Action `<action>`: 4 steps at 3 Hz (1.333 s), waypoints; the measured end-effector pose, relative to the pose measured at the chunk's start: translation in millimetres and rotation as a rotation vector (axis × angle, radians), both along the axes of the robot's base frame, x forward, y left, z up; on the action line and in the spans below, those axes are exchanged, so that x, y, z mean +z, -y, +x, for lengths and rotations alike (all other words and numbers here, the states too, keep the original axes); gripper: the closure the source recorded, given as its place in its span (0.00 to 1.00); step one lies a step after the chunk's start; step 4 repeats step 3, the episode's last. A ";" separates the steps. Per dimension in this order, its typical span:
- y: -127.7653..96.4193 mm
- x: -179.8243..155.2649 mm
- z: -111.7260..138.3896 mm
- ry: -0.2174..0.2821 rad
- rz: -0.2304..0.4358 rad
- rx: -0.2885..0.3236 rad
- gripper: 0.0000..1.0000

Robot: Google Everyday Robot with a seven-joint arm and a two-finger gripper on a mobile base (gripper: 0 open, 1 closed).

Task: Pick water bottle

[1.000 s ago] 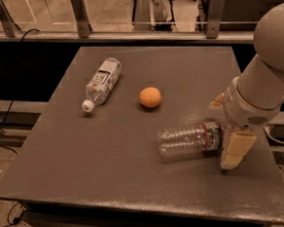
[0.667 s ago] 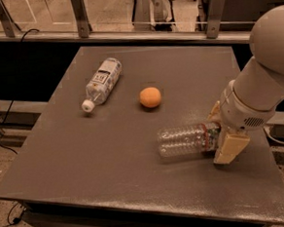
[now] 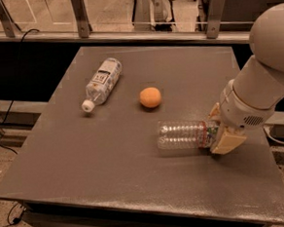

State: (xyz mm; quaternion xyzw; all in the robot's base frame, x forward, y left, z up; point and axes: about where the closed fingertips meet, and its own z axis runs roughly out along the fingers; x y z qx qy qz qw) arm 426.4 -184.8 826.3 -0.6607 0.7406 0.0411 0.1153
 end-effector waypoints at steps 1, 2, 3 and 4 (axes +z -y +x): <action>3.8 29.3 0.3 -0.016 0.079 -0.013 1.00; 8.0 99.2 -0.6 -0.008 0.203 -0.004 1.00; 6.4 99.7 2.5 0.006 0.198 -0.003 1.00; 6.4 99.7 2.5 0.006 0.198 -0.003 1.00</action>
Offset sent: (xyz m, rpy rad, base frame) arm -0.0014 -0.0175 0.1589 0.3156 0.0178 -0.0056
